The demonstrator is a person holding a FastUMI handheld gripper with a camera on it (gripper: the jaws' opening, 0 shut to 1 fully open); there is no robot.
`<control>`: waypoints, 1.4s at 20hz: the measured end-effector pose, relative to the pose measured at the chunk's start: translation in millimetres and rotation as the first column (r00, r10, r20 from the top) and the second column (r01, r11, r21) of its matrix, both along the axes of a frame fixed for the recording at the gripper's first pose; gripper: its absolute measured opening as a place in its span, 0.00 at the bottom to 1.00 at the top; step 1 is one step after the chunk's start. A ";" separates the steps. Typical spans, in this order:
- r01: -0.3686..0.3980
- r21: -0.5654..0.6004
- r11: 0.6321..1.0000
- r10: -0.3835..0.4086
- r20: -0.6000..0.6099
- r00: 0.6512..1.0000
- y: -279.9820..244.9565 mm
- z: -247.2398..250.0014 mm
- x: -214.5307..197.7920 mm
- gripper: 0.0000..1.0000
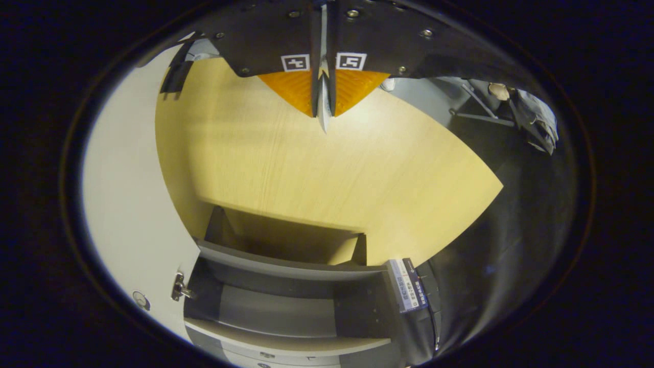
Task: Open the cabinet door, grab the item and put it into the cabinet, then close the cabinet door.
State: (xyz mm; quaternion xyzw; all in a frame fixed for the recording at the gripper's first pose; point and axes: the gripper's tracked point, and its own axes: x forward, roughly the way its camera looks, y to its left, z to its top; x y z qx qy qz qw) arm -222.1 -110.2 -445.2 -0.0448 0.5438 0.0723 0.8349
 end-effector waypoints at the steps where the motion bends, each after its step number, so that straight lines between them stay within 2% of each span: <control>1: 0.004 -0.002 1.000 -0.004 0.006 1.000 0.7 3.8 -0.4 0.05; 7: 0.069 0.027 0.997 -0.069 0.026 0.997 10.9 56.1 22.7 0.05; 10: 0.091 0.064 0.994 -0.096 0.075 0.993 18.6 103.6 50.3 0.05; 15: 0.076 0.083 0.994 -0.092 0.213 0.973 21.4 186.0 107.6 0.05; 22: 0.089 0.124 0.988 -0.136 0.455 0.880 23.2 298.2 194.6 0.05; 28: 0.140 0.109 0.984 -0.177 0.542 0.822 8.2 336.6 253.0 0.04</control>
